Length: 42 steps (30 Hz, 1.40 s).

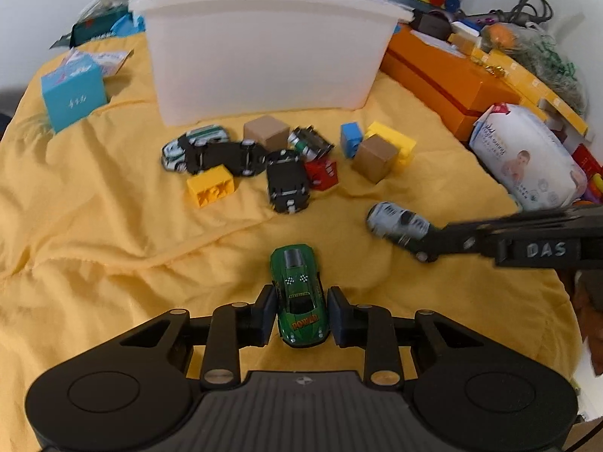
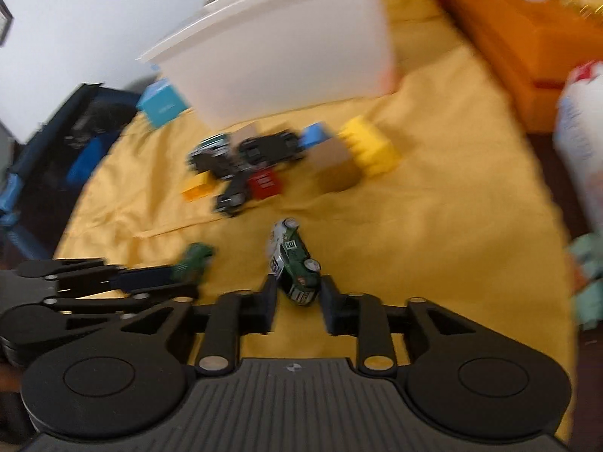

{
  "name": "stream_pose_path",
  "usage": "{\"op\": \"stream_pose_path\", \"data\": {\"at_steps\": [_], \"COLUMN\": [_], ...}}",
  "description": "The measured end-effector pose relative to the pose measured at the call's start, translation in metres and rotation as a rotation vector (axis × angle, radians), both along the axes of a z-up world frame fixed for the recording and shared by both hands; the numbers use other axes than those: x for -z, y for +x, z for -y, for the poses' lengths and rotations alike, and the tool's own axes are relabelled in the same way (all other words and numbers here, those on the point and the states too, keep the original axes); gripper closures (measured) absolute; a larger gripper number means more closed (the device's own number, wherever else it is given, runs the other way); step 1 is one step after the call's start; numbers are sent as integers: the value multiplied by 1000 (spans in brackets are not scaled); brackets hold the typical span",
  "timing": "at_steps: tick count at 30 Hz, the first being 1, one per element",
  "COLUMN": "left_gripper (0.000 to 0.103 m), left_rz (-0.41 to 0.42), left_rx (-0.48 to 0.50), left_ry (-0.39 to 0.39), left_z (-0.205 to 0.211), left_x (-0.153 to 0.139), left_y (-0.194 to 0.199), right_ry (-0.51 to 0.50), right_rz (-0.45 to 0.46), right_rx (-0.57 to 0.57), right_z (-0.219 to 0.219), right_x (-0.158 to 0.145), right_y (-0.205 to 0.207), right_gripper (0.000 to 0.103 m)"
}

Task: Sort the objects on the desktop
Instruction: 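Hold green car in left tool while right tool grasps white numbered race car, then carry green car and white car over the bin and open both tools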

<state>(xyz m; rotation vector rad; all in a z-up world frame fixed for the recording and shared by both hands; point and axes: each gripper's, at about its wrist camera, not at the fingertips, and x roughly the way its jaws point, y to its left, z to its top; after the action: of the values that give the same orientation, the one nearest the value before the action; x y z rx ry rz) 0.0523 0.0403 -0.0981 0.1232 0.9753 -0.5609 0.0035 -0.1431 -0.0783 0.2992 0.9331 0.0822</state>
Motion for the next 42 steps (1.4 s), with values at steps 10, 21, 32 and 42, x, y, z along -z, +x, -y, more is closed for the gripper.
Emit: {"op": "stream_pose_path", "data": {"at_steps": [10, 21, 32, 42], "left_gripper": [68, 70, 70, 70], "left_rz": [14, 89, 284, 434], "left_rx": [-27, 20, -42, -59], "left_ry": [28, -24, -85, -48], "left_z": [-1, 1, -1, 10], "left_x": [5, -24, -104, -147], "left_y": [-9, -19, 27, 109], "right_ry": [-421, -348, -309, -336], "right_rz": [126, 101, 272, 395], "right_rx": [-266, -265, -177, -151], "right_z": [-53, -45, -19, -14], "right_x": [3, 5, -70, -129], "right_y": [6, -3, 24, 102], "right_gripper": [47, 70, 70, 70]}}
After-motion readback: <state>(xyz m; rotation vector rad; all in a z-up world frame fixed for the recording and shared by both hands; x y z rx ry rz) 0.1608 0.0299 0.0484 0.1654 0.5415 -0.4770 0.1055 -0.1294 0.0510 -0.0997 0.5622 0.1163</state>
